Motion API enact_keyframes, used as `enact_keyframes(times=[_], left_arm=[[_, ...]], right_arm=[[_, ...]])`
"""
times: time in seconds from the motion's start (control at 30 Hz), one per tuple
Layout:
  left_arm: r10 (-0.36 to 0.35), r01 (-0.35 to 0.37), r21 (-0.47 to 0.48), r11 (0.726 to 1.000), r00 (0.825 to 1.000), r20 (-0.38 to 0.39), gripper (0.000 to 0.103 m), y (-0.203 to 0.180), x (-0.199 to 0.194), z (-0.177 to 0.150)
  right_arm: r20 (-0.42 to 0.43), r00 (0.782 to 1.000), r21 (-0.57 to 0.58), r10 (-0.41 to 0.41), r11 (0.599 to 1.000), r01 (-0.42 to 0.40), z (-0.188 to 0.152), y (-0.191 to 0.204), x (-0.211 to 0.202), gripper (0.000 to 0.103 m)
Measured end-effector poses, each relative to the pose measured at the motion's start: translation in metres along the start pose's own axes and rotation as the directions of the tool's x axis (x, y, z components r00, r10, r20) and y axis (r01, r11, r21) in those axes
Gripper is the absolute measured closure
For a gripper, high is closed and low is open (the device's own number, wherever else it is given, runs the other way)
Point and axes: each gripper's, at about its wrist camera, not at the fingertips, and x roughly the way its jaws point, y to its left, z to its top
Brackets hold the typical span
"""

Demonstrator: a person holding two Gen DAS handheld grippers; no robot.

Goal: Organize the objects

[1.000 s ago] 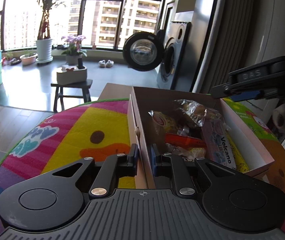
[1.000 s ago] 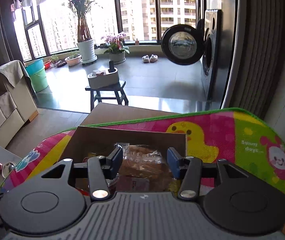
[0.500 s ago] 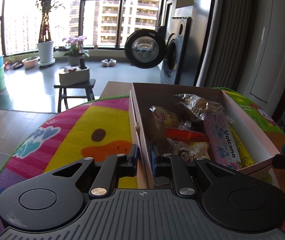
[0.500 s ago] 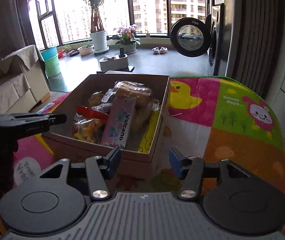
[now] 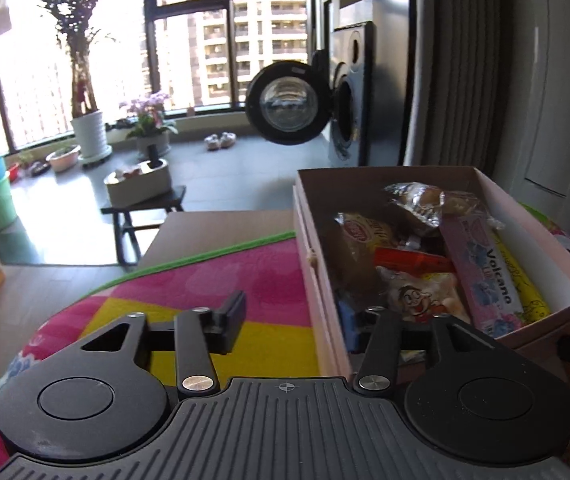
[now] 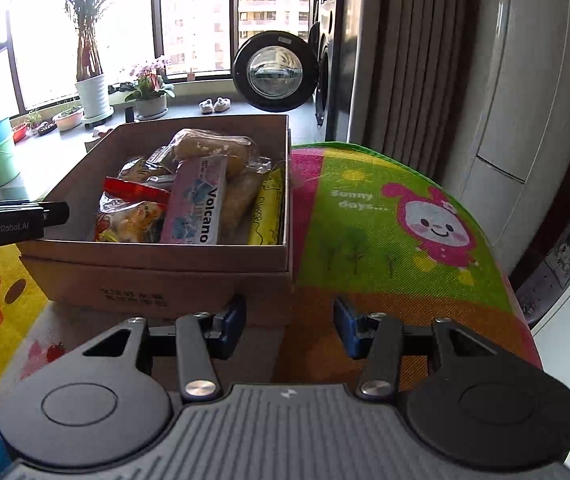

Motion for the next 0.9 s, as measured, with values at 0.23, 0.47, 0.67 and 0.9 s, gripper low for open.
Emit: enact_keyframes(times=[0.23,0.47,0.67,0.9], left_arm=[[-0.013,0.014,-0.112,0.994,1.0,0.005,0.007,0.028,-0.011,-0.003],[-0.045,0.07,-0.12,0.99,0.978,0.202,0.01,0.032,-0.118,-0.02],[-0.158,0.158,-0.045,0.986,0.987,-0.005,0.011,0.008,-0.139,-0.096],[-0.09,0.091,0.002,0.996,0.993,-0.071,0.011,-0.022,-0.131,-0.135]], right_arm=[[0.037,0.999,0.026,-0.001,1.0,0.0,-0.02,-0.001,-0.029,0.01],[0.007,0.998,0.05,0.059,0.997,-0.059,-0.063,0.004,-0.073,0.0],[-0.013,1.0,-0.055,0.024,0.998,-0.025,-0.093,0.028,-0.079,0.0],[-0.034,0.999,-0.007,0.034,0.999,-0.035,-0.103,0.023,-0.068,0.0]])
